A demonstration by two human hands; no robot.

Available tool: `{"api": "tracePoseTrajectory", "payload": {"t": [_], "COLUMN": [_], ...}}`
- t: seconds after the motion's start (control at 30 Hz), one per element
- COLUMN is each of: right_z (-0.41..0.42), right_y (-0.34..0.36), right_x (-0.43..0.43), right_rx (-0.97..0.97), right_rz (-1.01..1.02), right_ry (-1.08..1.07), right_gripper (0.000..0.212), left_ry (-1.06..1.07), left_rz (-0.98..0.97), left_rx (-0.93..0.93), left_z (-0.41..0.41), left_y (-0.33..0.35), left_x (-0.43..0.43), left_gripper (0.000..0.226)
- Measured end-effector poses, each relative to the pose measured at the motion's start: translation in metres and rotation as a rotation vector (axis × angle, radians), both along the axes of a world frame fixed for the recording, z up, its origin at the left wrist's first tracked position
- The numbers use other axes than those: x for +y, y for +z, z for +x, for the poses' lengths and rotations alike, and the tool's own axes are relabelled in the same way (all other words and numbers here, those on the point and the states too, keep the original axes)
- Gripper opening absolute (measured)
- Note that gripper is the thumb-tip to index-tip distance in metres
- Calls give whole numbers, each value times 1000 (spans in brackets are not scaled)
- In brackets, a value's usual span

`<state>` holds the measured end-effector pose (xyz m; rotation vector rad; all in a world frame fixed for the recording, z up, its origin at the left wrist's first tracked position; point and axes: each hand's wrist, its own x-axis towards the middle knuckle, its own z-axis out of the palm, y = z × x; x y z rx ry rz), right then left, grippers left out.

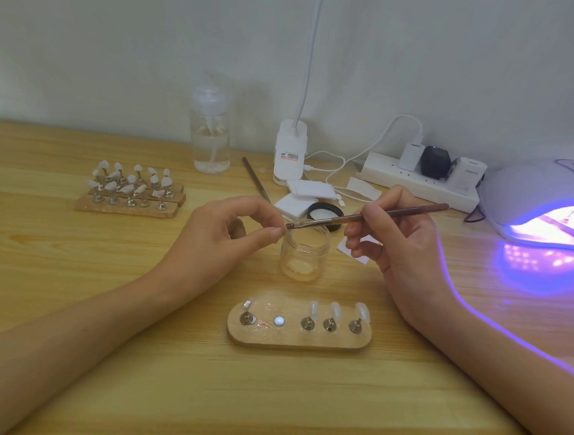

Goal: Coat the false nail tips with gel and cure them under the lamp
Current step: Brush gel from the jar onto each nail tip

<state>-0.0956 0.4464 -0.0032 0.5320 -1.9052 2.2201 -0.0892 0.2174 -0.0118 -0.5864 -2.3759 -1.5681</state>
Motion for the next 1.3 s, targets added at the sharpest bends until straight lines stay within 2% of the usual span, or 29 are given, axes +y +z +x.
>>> {"api": "tracePoseTrajectory", "payload": {"t": [0.43, 0.6, 1.3], "right_z": [-1, 1, 0], "right_y": [-3, 2, -2], "right_x": [3, 2, 1], "right_rx": [-4, 17, 21], "right_rz": [52, -24, 43], "right_ry": [-66, -32, -47], "right_gripper": [20, 15, 13], "left_ry": [5, 8, -8], "left_rz": [-3, 0, 11], "left_rx": [-5, -9, 0], "left_z": [0, 0, 0], "left_y": [0, 0, 0], "left_x": [0, 0, 0], "left_gripper": [12, 11, 14]}}
